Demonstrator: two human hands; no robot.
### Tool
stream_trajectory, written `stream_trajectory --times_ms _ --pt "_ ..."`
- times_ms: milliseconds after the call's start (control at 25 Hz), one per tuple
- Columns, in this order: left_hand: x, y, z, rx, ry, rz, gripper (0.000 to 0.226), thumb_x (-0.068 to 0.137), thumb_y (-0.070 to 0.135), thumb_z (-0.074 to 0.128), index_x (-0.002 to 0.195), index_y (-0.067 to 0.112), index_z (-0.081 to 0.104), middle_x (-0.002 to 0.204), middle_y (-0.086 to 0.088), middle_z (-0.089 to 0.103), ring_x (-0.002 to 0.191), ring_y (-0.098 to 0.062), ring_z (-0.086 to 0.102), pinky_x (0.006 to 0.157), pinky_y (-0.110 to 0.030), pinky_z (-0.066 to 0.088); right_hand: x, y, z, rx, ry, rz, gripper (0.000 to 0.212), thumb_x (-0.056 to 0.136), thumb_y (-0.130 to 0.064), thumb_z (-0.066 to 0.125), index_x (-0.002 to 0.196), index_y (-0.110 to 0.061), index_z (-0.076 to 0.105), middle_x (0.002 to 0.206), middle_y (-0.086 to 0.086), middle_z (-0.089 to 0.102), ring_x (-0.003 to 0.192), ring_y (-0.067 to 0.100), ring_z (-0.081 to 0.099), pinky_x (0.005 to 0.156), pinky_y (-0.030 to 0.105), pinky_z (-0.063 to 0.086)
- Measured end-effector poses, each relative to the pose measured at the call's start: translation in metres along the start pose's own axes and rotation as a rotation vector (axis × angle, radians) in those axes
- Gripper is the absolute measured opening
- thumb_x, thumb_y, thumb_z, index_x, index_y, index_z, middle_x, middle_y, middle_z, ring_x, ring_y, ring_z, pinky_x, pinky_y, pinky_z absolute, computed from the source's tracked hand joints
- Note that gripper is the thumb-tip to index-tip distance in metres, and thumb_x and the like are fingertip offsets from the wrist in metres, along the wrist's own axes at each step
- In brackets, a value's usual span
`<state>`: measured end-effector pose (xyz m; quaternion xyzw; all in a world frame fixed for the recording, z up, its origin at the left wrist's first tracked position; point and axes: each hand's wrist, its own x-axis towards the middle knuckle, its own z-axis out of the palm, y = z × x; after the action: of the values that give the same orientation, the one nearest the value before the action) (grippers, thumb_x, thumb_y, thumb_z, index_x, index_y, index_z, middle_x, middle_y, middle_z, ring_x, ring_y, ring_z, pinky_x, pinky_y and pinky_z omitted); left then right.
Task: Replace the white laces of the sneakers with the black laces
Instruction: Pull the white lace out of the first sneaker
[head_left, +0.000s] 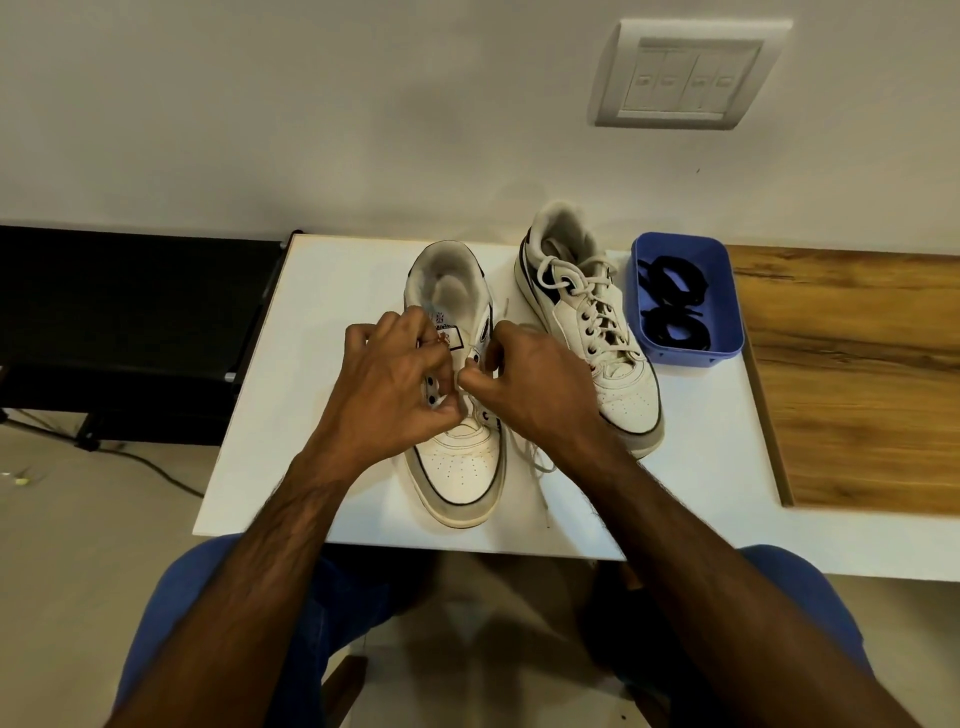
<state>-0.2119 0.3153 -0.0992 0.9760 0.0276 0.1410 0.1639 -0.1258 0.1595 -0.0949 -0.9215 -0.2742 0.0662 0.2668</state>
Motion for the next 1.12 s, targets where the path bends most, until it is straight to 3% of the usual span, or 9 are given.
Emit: stream_trajectory --times_ms 200,360,560,800,880,1000,1120 --pt "-0.005 -0.018 -0.016 -0.004 0.010 -0.094 0.023 0.069 0.047 0.056 0.074 0.024 0.056 0.096 0.011 0.040 0.092 -0.009 0.040 0.085 -0.035 0.026 0.004 0.007 -0.002 0.048 -0.023 0.018 0.023 0.085 -0.050 0.061 0.090 -0.028 0.060 0.083 -0.009 0.064 0.072 0.010 0.059 0.064 0.029 0.045" --pt "-0.003 -0.007 -0.008 0.021 -0.039 -0.015 0.030 0.075 0.045 0.076 0.098 0.028 0.068 0.106 0.005 0.050 0.101 -0.016 0.048 0.088 -0.036 0.026 0.006 0.011 0.002 0.111 -0.047 0.012 0.022 0.084 -0.049 0.061 0.085 -0.028 0.057 0.080 -0.009 0.062 0.072 0.013 0.060 0.064 0.031 0.048" --pt "-0.001 -0.006 -0.001 0.060 0.018 0.040 0.017 0.082 0.039 0.075 0.087 0.023 0.073 0.101 0.002 0.055 0.096 -0.020 0.052 0.086 -0.034 0.023 0.007 0.013 0.004 0.147 -0.044 0.000 0.022 0.084 -0.048 0.059 0.083 -0.027 0.054 0.079 -0.007 0.062 0.071 0.016 0.059 0.063 0.033 0.049" --pt "-0.005 -0.018 -0.016 0.154 0.269 -0.197 0.019 0.082 0.031 0.074 0.081 0.014 0.066 0.099 -0.006 0.056 0.099 -0.025 0.051 0.087 -0.041 0.029 0.007 0.012 0.003 0.128 -0.070 -0.007 0.023 0.088 -0.046 0.059 0.085 -0.025 0.051 0.074 -0.008 0.058 0.067 0.014 0.056 0.059 0.029 0.035" --pt "-0.005 -0.020 -0.019 0.199 0.277 -0.284 0.016 0.082 0.025 0.075 0.083 0.013 0.064 0.102 -0.008 0.057 0.101 -0.028 0.051 0.087 -0.044 0.031 0.007 0.013 0.003 0.132 -0.072 -0.004 0.023 0.088 -0.046 0.059 0.085 -0.025 0.050 0.073 -0.008 0.058 0.065 0.013 0.054 0.059 0.029 0.033" --pt "-0.005 -0.017 -0.014 0.141 0.159 -0.126 0.016 0.081 0.021 0.075 0.095 0.018 0.068 0.111 -0.006 0.057 0.106 -0.026 0.051 0.090 -0.043 0.030 0.006 0.013 0.004 0.127 -0.071 -0.012 0.025 0.089 -0.049 0.058 0.087 -0.025 0.050 0.073 -0.008 0.060 0.066 0.014 0.056 0.061 0.030 0.036" --pt "-0.005 -0.011 -0.007 0.075 0.032 0.021 0.023 0.081 0.036 0.075 0.101 0.026 0.071 0.113 0.002 0.056 0.107 -0.020 0.050 0.091 -0.039 0.025 0.005 0.015 0.006 0.105 -0.077 -0.026 0.032 0.092 -0.057 0.056 0.091 -0.025 0.051 0.074 -0.008 0.062 0.069 0.014 0.059 0.067 0.031 0.042"
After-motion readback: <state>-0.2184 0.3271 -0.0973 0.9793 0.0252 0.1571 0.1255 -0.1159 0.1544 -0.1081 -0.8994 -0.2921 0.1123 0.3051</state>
